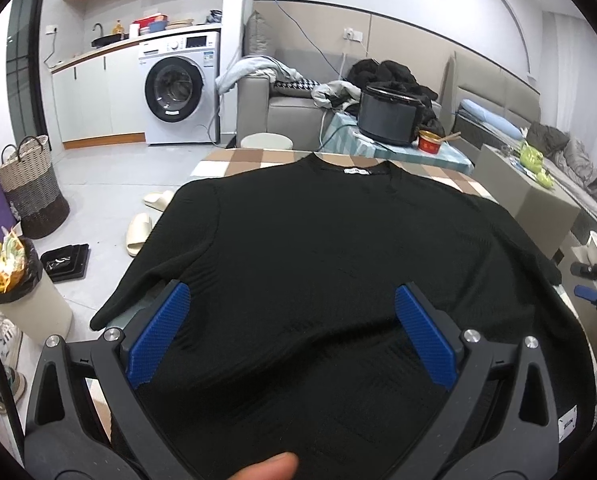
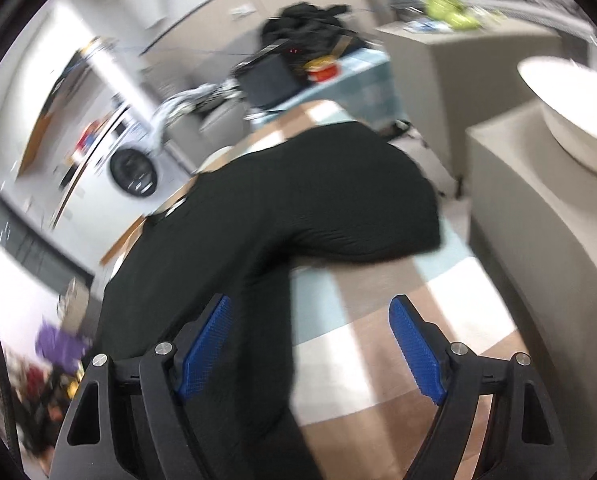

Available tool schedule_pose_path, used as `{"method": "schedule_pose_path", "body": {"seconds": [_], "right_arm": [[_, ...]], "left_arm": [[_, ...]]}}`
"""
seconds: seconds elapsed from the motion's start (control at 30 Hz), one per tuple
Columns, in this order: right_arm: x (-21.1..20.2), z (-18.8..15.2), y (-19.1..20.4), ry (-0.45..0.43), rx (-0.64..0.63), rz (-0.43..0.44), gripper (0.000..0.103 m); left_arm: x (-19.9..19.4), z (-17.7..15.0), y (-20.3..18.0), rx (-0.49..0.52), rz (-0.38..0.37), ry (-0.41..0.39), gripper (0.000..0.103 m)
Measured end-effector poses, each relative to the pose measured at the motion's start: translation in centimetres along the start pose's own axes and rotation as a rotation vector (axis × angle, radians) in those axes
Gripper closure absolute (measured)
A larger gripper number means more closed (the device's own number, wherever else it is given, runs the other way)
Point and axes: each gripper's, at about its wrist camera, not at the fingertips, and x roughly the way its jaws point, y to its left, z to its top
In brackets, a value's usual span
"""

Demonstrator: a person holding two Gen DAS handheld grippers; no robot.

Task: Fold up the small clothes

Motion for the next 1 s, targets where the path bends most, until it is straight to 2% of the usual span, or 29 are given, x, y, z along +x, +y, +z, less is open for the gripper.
{"method": "schedule_pose_path", "body": {"seconds": [0.03, 0.17, 0.37, 0.47, 0.53, 0.57, 0.63, 0.73, 0.9, 1.0], "right_arm": [[0.3, 0.4, -0.6, 0.003, 0.022, -0.001, 0.027], [2.1, 2.2, -3.4, 0.030, 0.117, -0.009, 0.033], [4.1, 3.7, -4.8, 0.042, 0.150, -0.060, 0.035], [4.9, 4.4, -5.0, 0.035, 0.152, -0.049, 0.043], [5.3, 4.9, -4.9, 0.022, 0.148, -0.105, 0.062], [5.5, 5.1, -4.9, 0.019, 0.152, -0.120, 0.066], [5.9, 5.6, -5.4, 0.010, 0.178, -0.139, 0.085], [5.6, 6.3, -6.1, -0.020, 0.217, -0.174, 0.095], [4.2, 8.2, -4.1, -0.083, 0.114, -0.206, 0.095], [3.2, 9.5, -1.5, -0.142, 0.016, -0.153, 0.095]], "left_arm": [[0.6, 0.1, -0.1, 0.002, -0.004, 0.006, 0.003], [2.4, 0.4, -0.6, 0.006, -0.014, 0.023, 0.008], [4.8, 0.8, -1.0, 0.013, -0.001, 0.041, 0.008], [5.1, 0.7, -0.8, 0.014, 0.002, 0.052, 0.008], [5.6, 0.8, -0.9, 0.016, 0.000, 0.055, 0.008], [5.7, 0.8, -0.9, 0.016, 0.000, 0.054, 0.008], [5.9, 0.9, -1.0, 0.016, -0.005, 0.052, 0.008], [6.0, 1.0, -1.1, 0.016, -0.003, 0.053, 0.008], [6.3, 1.1, -0.4, -0.008, -0.002, 0.039, 0.008], [6.1, 0.9, 0.6, -0.023, -0.003, 0.036, 0.008]]}}
